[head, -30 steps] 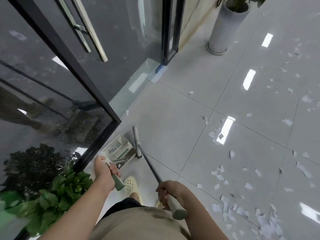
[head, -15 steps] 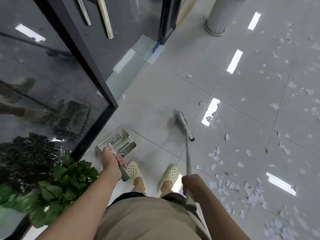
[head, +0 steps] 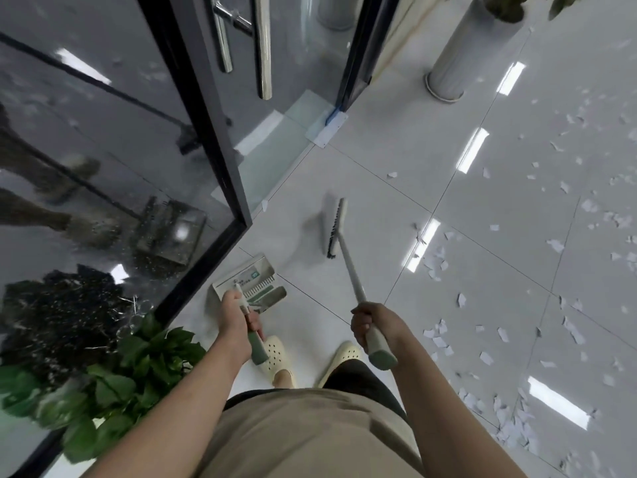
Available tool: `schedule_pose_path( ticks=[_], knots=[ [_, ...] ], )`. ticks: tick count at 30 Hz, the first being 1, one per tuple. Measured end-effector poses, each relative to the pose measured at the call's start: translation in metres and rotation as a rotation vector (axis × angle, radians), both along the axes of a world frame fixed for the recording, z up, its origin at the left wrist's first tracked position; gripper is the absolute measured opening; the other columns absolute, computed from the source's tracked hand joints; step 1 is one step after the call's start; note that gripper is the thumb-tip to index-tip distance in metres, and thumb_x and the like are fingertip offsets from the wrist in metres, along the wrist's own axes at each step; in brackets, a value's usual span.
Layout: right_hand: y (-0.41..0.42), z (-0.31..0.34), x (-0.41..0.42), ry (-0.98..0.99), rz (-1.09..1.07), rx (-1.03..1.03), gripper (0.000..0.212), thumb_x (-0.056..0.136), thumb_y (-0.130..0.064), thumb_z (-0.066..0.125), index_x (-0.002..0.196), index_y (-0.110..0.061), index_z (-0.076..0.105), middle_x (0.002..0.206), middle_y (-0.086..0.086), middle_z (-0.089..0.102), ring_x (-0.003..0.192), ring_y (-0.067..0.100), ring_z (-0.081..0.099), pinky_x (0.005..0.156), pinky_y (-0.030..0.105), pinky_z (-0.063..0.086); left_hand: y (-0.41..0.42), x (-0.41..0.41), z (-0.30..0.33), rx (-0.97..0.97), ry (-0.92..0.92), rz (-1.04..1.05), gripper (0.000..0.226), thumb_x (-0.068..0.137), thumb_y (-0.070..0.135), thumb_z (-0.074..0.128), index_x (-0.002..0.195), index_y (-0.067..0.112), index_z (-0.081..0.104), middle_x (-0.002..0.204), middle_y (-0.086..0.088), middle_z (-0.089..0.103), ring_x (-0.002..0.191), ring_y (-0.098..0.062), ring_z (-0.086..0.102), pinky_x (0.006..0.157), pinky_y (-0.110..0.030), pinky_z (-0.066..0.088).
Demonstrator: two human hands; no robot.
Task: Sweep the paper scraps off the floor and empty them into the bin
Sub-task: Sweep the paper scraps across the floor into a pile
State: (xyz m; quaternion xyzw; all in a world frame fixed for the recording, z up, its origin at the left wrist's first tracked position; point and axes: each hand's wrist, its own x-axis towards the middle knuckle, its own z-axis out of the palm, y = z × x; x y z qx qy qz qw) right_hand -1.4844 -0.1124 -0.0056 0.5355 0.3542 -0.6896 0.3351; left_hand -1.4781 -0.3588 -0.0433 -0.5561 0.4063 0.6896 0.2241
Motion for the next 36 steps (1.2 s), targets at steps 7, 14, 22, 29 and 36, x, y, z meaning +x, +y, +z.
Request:
schedule_pose_path(
  ticks=[7, 14, 22, 29, 36],
  knots=[
    [-0.051, -0.002, -0.071, -0.029, 0.105, -0.267, 0.03, 0.095, -0.002, 0.041, 0.07, -0.017, 0.034, 0.046, -0.004, 0.031, 0.031, 0.007, 0.031, 0.029, 0.015, 0.03, -0.022, -0.014, 0.008, 0.018, -0.005, 0.025, 0.037, 0.093, 0.046, 0.044, 0.068, 0.019, 0.039, 0.046, 0.003, 0.03, 0.035, -0.015, 0.027, 0.047, -0.025, 0.026],
    [-0.068, -0.025, -0.151, -0.036, -0.165, -0.579, 0.055, 0.049, 0.028, 0.07, 0.065, -0.014, 0.04, 0.05, -0.002, 0.038, 0.032, 0.011, 0.041, 0.031, 0.02, 0.04, -0.02, -0.04, 0.013, -0.034, -0.039, 0.044, 0.04, 0.093, 0.043, 0.047, 0.062, 0.018, 0.042, 0.045, 0.003, 0.031, 0.035, -0.016, 0.028, 0.041, -0.024, 0.03],
    [-0.005, -0.029, -0.224, -0.089, -0.313, -0.359, 0.028, 0.082, 0.003, 0.048, 0.067, -0.018, 0.037, 0.051, -0.006, 0.037, 0.029, 0.009, 0.038, 0.03, 0.015, 0.037, 0.024, -0.105, 0.022, -0.098, -0.079, 0.045, 0.039, 0.094, 0.039, 0.046, 0.062, 0.017, 0.042, 0.047, 0.002, 0.029, 0.035, -0.016, 0.027, 0.043, -0.024, 0.028],
    [0.007, 0.02, -0.26, -0.042, -0.177, -0.314, 0.024, 0.092, -0.002, 0.042, 0.07, -0.013, 0.038, 0.045, 0.0, 0.038, 0.03, 0.01, 0.038, 0.031, 0.015, 0.037, 0.074, -0.156, 0.019, -0.136, -0.048, 0.0, 0.033, 0.094, 0.038, 0.043, 0.069, 0.017, 0.041, 0.049, 0.002, 0.029, 0.034, -0.014, 0.025, 0.044, -0.024, 0.026],
    [0.085, 0.013, -0.296, 0.004, -0.294, -0.418, 0.021, 0.09, 0.003, 0.048, 0.078, -0.013, 0.038, 0.049, -0.002, 0.035, 0.031, 0.009, 0.038, 0.032, 0.015, 0.037, 0.124, -0.211, 0.023, -0.145, -0.008, -0.081, 0.036, 0.092, 0.04, 0.041, 0.065, 0.016, 0.04, 0.041, 0.003, 0.026, 0.03, -0.014, 0.024, 0.038, -0.02, 0.027]
  ],
)
